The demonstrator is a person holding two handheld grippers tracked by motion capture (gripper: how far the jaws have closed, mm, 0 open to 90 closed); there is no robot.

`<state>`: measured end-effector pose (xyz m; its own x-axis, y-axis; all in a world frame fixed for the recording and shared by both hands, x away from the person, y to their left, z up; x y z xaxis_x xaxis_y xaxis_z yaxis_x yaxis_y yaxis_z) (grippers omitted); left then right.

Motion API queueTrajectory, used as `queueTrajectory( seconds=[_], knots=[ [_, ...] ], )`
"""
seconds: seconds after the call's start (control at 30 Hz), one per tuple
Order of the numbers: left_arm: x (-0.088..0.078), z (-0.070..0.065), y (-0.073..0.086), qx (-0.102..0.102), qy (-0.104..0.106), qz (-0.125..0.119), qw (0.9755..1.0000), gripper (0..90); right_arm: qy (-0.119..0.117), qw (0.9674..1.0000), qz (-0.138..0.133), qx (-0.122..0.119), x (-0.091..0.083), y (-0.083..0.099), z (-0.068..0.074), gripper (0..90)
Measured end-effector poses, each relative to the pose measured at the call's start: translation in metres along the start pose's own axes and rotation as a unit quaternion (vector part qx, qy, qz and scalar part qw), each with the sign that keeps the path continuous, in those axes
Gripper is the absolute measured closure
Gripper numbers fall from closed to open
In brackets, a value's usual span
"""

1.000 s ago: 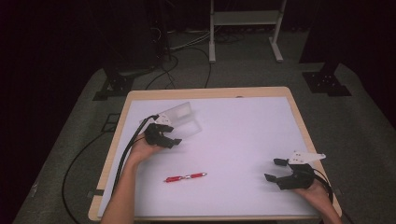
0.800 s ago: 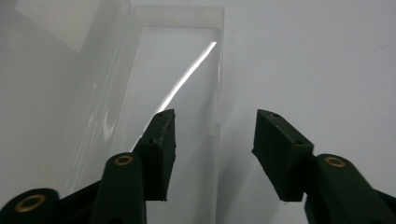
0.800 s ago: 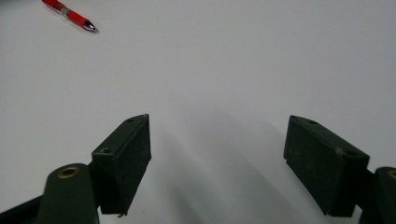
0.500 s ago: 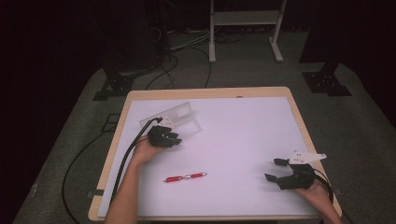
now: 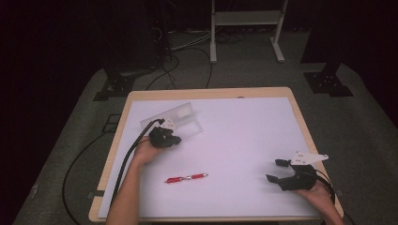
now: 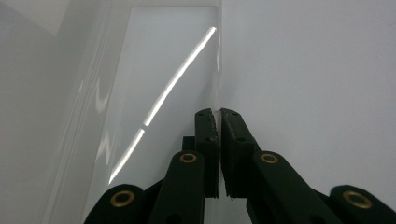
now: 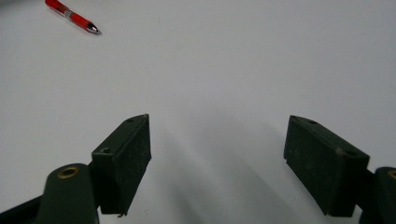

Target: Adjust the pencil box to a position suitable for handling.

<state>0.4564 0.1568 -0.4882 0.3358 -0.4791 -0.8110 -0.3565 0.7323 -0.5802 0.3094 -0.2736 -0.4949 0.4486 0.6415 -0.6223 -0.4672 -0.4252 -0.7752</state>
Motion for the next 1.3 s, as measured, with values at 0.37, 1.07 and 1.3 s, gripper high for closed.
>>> queueTrajectory(
  seconds=[0.37, 1.07, 1.3],
  knots=[
    [-0.012, -0.012, -0.009, 0.036, -0.014, -0.014, 0.9992, 86.7, 0.001, 1.0000, 0.001, 0.001, 0.000, 0.000, 0.000, 22.4],
    [-0.001, -0.091, -0.054, 0.144, 0.034, -0.023, 0.9887, 86.6, 0.002, 1.0000, -0.003, 0.005, -0.001, 0.000, -0.002, 22.4],
    [0.014, -0.106, -0.065, 0.157, 0.054, -0.018, 0.9859, 86.6, 0.003, 1.0000, -0.005, 0.008, -0.003, 0.001, -0.004, 22.4]
  ],
)
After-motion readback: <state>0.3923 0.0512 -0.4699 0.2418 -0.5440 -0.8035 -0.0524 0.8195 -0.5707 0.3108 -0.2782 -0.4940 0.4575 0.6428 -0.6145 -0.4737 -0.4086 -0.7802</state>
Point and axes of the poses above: each handheld gripper's, and its own axes: x roughly forward along the jaws, y roughly out of its underside, z roughly to its left, the point moved 4 cm from there along x, roughly forward along the jaws, and after that the axes turned 4 degrees about z, right-handed, at the moved point
